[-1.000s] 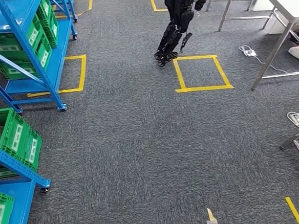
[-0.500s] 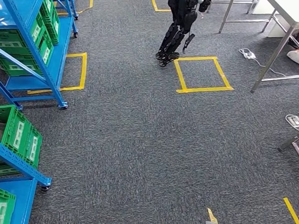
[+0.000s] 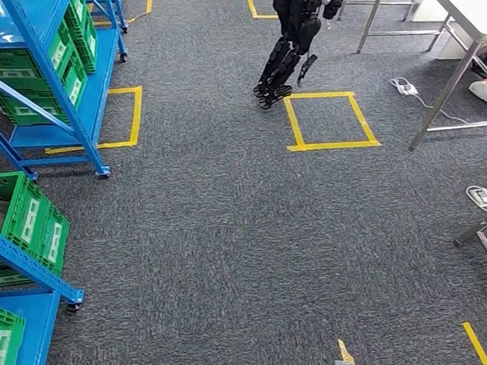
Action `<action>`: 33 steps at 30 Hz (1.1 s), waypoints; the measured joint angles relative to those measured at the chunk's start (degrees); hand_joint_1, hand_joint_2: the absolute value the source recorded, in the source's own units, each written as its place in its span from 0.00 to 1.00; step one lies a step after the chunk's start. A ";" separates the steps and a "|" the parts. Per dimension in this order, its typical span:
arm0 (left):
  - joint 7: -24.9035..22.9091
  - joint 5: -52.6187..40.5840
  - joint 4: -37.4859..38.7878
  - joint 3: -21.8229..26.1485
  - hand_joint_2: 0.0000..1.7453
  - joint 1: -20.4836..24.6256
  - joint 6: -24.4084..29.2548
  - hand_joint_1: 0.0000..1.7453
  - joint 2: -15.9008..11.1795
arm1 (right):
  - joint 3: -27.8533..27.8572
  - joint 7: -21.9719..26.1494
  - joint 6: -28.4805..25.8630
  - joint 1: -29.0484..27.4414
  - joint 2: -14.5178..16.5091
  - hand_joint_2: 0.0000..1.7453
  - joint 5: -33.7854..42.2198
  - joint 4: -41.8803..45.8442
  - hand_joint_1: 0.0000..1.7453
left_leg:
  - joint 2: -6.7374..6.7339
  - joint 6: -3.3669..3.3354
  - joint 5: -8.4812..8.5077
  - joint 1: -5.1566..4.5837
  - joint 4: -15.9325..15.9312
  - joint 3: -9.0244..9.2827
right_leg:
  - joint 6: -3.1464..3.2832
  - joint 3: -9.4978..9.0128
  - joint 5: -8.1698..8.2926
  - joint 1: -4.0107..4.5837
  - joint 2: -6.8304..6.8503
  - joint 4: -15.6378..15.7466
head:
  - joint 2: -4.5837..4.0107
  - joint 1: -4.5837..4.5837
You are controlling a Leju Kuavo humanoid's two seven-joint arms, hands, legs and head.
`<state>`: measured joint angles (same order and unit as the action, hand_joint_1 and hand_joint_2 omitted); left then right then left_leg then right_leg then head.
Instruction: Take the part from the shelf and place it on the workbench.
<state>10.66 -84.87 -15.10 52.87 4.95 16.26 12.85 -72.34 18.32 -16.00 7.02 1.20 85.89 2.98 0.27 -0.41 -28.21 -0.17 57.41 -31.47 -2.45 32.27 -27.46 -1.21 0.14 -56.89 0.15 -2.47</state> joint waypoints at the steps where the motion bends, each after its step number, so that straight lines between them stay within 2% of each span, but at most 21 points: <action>1: 0.00 0.00 0.00 0.00 0.00 0.00 0.00 0.00 0.00 | -0.01 0.00 -0.02 0.00 0.00 0.00 0.00 0.00 0.00 | 0.00 0.00 0.00 0.00 0.00 0.00 | 0.00 0.00 0.00 0.00 0.00 0.00 | 0.00 0.00; 3: -0.01 -0.03 0.00 0.00 0.00 0.00 0.01 0.00 -0.07 | -0.03 -0.04 -0.02 0.01 0.01 0.00 0.00 0.01 0.00 | 0.04 -0.47 -0.08 -0.20 0.12 -0.06 | -0.41 -0.15 0.21 -0.21 0.11 0.36 | 0.00 0.03; 5: -0.03 -0.11 0.00 0.00 0.00 0.02 0.05 0.00 -0.13 | -0.15 -0.15 -0.02 0.05 0.02 0.00 -0.01 0.02 0.00 | 0.21 -1.32 0.40 -0.30 -0.83 0.37 | -0.99 -0.41 0.31 -0.38 0.31 0.79 | 0.00 0.01; 6: -0.06 -0.16 0.00 0.00 0.00 0.04 0.10 0.00 -0.13 | -0.26 -0.21 -0.03 0.08 0.01 0.00 -0.02 0.01 0.00 | 0.34 -1.70 0.89 -0.21 -1.74 0.86 | -1.02 -0.16 -0.30 -0.34 0.30 0.16 | 0.00 -0.04; 8: -0.10 -0.20 0.00 0.00 0.00 0.06 0.17 0.00 -0.14 | -0.46 -0.25 -0.04 0.10 0.00 0.00 -0.02 0.01 0.00 | 0.70 -2.11 1.69 -0.04 -3.04 1.61 | -0.85 2.13 -3.27 -0.26 0.09 -4.82 | 0.00 -0.26; 10: -0.10 -0.20 0.00 0.01 0.00 -0.01 0.18 0.00 -0.15 | -0.58 -0.28 -0.04 0.05 0.00 0.00 -0.01 0.00 0.00 | 1.18 -2.22 1.78 -0.17 -3.12 1.60 | -0.78 5.76 -6.68 -0.24 -0.05 -12.55 | 0.00 -0.37; 11: -0.10 -0.20 0.00 0.01 0.00 -0.09 0.17 0.00 -0.15 | -0.67 -0.31 -0.04 -0.01 0.01 0.00 -0.01 0.00 0.00 | 1.53 -2.18 1.73 -0.23 -3.01 1.57 | -0.82 6.89 -7.25 -0.26 -0.06 -14.88 | 0.00 -0.39; 12: -0.10 -0.20 0.00 0.02 0.00 -0.16 0.16 0.00 -0.15 | -0.77 -0.33 -0.04 -0.06 0.02 0.00 -0.01 0.01 0.00 | 1.99 -2.06 1.63 -0.23 -2.86 1.56 | -0.88 6.96 -6.71 -0.33 -0.07 -15.06 | 0.00 -0.39; 13: -0.10 -0.20 0.00 0.02 0.00 -0.21 0.14 0.00 -0.14 | -0.87 -0.34 -0.04 -0.09 0.03 0.00 -0.01 0.01 0.00 | 2.56 -1.83 1.49 -0.17 -2.60 1.55 | -0.96 5.84 -5.20 -0.47 -0.21 -12.95 | 0.00 -0.39; 14: -0.10 -0.20 0.00 0.02 0.00 -0.22 0.10 0.00 -0.13 | -0.95 -0.35 -0.04 -0.09 0.03 0.00 -0.01 0.02 0.00 | 3.17 -1.46 1.23 -0.08 -2.15 1.49 | -1.08 3.78 -3.32 -0.71 -0.87 -9.08 | 0.00 -0.40; 16: -0.11 -0.20 0.00 0.03 0.00 -0.13 0.03 0.00 -0.16 | -1.06 -0.36 -0.04 0.00 0.03 0.00 0.00 0.02 0.00 | 4.28 -0.53 0.56 -0.05 -0.93 1.02 | -1.16 0.16 -1.63 -1.04 -2.97 -2.67 | 0.00 -0.42; 18: -0.12 -0.20 0.00 0.05 0.00 -0.08 0.01 0.00 -0.20 | -1.25 -0.43 -0.04 0.04 0.02 0.00 0.00 0.02 0.00 | 5.14 0.20 0.27 0.01 -0.12 0.38 | -0.59 -0.89 -2.00 -0.91 -3.75 -1.31 | 0.00 -0.40; 20: -0.13 -0.20 0.00 0.14 0.00 -0.18 0.03 0.00 -0.21 | -1.40 -0.50 -0.06 0.01 0.01 0.00 -0.01 0.01 0.00 | 5.49 0.66 0.19 0.23 0.19 0.07 | 0.32 -0.96 -1.84 -0.77 -2.60 -1.47 | 0.00 -0.39; 22: -0.14 -0.20 0.00 0.23 0.00 -0.20 0.05 0.00 -0.21 | -1.44 -0.48 -0.09 -0.01 -0.01 0.00 0.00 -0.01 0.00 | 3.42 1.14 -1.34 0.28 2.54 -0.98 | 1.09 -1.01 -1.84 -0.67 -1.37 -1.40 | 0.00 -0.19; 24: -0.14 -0.20 0.00 0.25 0.00 -0.05 0.08 0.00 -0.19 | -1.45 -0.47 -0.09 -0.14 -0.02 0.00 0.01 -0.03 0.00 | 0.87 1.52 -4.88 0.32 9.35 -4.21 | 1.59 -1.03 -1.99 -0.38 0.13 -1.37 | 0.00 0.01; 26: -0.14 -0.20 0.00 0.26 0.00 -0.07 0.09 0.00 -0.16 | -1.46 -0.48 -0.07 -0.22 -0.02 0.00 0.01 -0.03 0.00 | 0.29 1.64 -7.36 0.40 16.20 -7.53 | 1.83 -1.05 -2.17 -0.11 1.78 -1.38 | 0.00 0.01; 27: -0.15 -0.20 0.00 0.26 0.00 -0.17 0.09 0.00 -0.16 | -1.47 -0.48 -0.07 -0.18 -0.02 0.00 0.01 -0.03 0.00 | 0.22 1.58 -7.06 0.41 17.04 -7.98 | 1.88 -1.10 -2.27 -0.02 2.52 -1.38 | 0.00 0.02; 28: -0.15 -0.20 0.00 0.27 0.00 -0.26 0.09 0.00 -0.17 | -1.48 -0.48 -0.07 -0.12 -0.02 0.00 0.01 -0.03 0.00 | 0.07 1.43 -5.65 0.39 15.50 -7.27 | 1.89 -1.22 -2.37 0.04 3.20 -1.38 | 0.00 0.02; 29: -0.15 -0.20 0.00 0.27 0.00 -0.32 0.10 0.00 -0.19 | -1.48 -0.48 -0.07 -0.05 -0.02 0.00 0.00 -0.03 0.00 | -0.50 1.19 -3.48 0.30 11.96 -5.58 | 1.85 -1.41 -2.49 0.09 3.84 -1.38 | 0.00 0.02; 31: -0.15 -0.19 0.00 0.28 0.00 -0.22 0.14 0.00 -0.19 | -1.49 -0.48 -0.07 -0.01 -0.02 0.00 0.00 -0.03 0.00 | -3.19 0.58 -0.35 -0.29 4.21 -1.88 | 1.56 -1.77 -2.80 0.23 5.04 -1.40 | 0.00 0.03; 33: -0.14 -0.17 0.00 0.31 0.00 -0.05 0.14 0.00 -0.18 | -1.53 -0.49 -0.08 -0.02 -0.02 0.00 0.01 -0.02 0.00 | -4.80 0.08 0.18 -0.96 0.96 -0.61 | 1.07 -1.97 -3.05 0.39 6.23 -1.34 | 0.00 0.01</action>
<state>10.52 -85.05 -15.10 53.18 4.90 16.40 12.68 -73.87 17.82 -16.08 7.00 1.19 85.90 2.96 -4.53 -0.33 -28.03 -1.13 58.37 -32.07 -1.38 30.30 -30.51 -0.82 6.37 -58.23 0.15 -2.46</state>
